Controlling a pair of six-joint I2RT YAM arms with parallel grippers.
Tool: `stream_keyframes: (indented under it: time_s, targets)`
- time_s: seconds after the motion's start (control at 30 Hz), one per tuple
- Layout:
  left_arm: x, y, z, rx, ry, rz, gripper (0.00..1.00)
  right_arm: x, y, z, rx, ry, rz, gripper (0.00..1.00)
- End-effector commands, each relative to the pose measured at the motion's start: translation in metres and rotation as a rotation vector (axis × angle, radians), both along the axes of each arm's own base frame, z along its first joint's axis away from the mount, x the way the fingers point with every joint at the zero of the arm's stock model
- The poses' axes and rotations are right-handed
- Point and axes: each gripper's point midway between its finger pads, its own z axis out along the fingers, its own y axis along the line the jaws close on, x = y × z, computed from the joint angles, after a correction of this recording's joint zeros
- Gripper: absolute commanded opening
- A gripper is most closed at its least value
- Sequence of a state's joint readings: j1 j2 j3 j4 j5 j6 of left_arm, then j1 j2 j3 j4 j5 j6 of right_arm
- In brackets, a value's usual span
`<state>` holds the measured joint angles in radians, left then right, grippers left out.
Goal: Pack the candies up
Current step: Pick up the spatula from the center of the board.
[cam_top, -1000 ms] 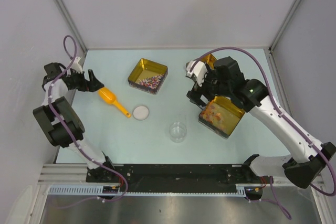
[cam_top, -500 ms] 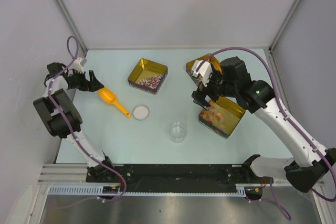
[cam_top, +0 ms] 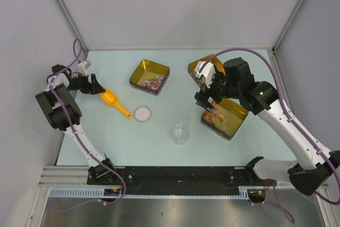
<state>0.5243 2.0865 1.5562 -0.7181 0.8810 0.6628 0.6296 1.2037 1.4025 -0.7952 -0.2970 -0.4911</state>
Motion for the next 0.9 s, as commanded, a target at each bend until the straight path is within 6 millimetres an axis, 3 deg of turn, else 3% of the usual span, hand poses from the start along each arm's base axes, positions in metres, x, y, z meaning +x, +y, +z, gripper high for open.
stream_keyframes:
  time_s: [0.0,0.47,0.87]
  targets:
    - [0.004,-0.004,0.009,-0.043,-0.044,-0.079,0.77,0.001,-0.001,0.007,0.015,-0.026,-0.001,1.0]
    - [0.001,-0.012,-0.002,-0.076,-0.023,-0.116,0.41,0.004,0.0,0.007,0.012,-0.031,-0.011,1.0]
    - [0.006,-0.027,-0.002,-0.084,-0.013,-0.122,0.03,0.001,0.008,-0.001,-0.02,-0.032,0.008,1.0]
